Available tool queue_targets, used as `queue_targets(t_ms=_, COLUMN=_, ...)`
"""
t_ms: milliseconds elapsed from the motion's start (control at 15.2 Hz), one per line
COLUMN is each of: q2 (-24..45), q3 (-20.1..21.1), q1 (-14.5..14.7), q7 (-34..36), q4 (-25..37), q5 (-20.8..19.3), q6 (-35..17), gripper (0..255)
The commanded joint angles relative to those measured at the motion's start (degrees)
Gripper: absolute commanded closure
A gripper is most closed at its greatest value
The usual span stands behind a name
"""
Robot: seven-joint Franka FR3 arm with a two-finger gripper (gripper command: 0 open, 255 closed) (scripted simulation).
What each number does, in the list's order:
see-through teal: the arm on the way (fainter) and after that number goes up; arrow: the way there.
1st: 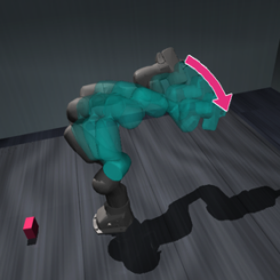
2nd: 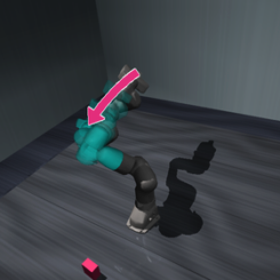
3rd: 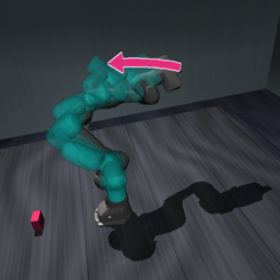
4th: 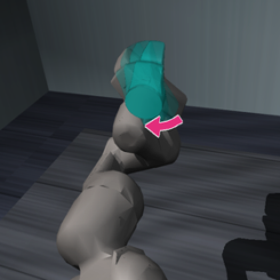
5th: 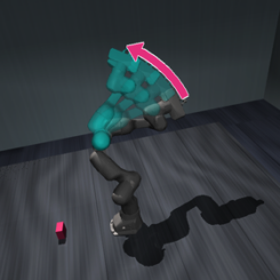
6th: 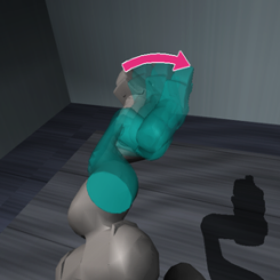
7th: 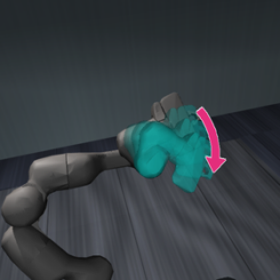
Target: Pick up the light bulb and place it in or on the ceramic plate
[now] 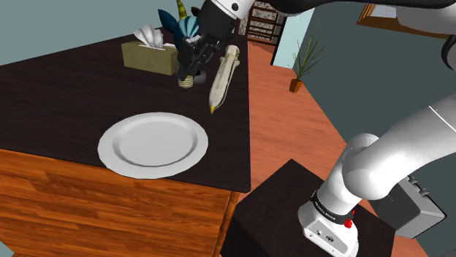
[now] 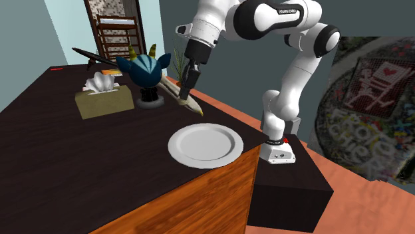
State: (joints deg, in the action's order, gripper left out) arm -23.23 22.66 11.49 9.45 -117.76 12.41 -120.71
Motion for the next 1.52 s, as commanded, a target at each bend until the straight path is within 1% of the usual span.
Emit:
queue_targets(t_ms=0, q2=0.34, q3=0.00, q1=-0.13, q7=0.31, q4=1.90, q5=-0.29, q6=1.56, gripper=255)
queue_targets(t_ms=132, q2=0.53, q3=-0.06, q1=-0.22, q7=0.44, q4=3.21, q5=-0.45, q6=2.68, gripper=255)
queue_targets(t_ms=594, q2=1.52, q3=8.34, q1=1.28, q7=11.07, q4=4.68, q5=-2.45, q6=1.73, gripper=255)
queue_targets(t_ms=792, q2=2.92, q3=12.38, q1=1.54, q7=15.99, q4=6.30, q5=-4.00, q6=1.53, gripper=255)
queue_targets(t_ms=858, q2=3.87, q3=14.51, q1=1.57, q7=18.55, q4=7.32, q5=-5.00, q6=1.48, gripper=255)
queue_targets(t_ms=1452, q2=3.30, q3=15.16, q1=2.04, q7=18.53, q4=-0.02, q5=-4.35, q6=-5.37, gripper=255)
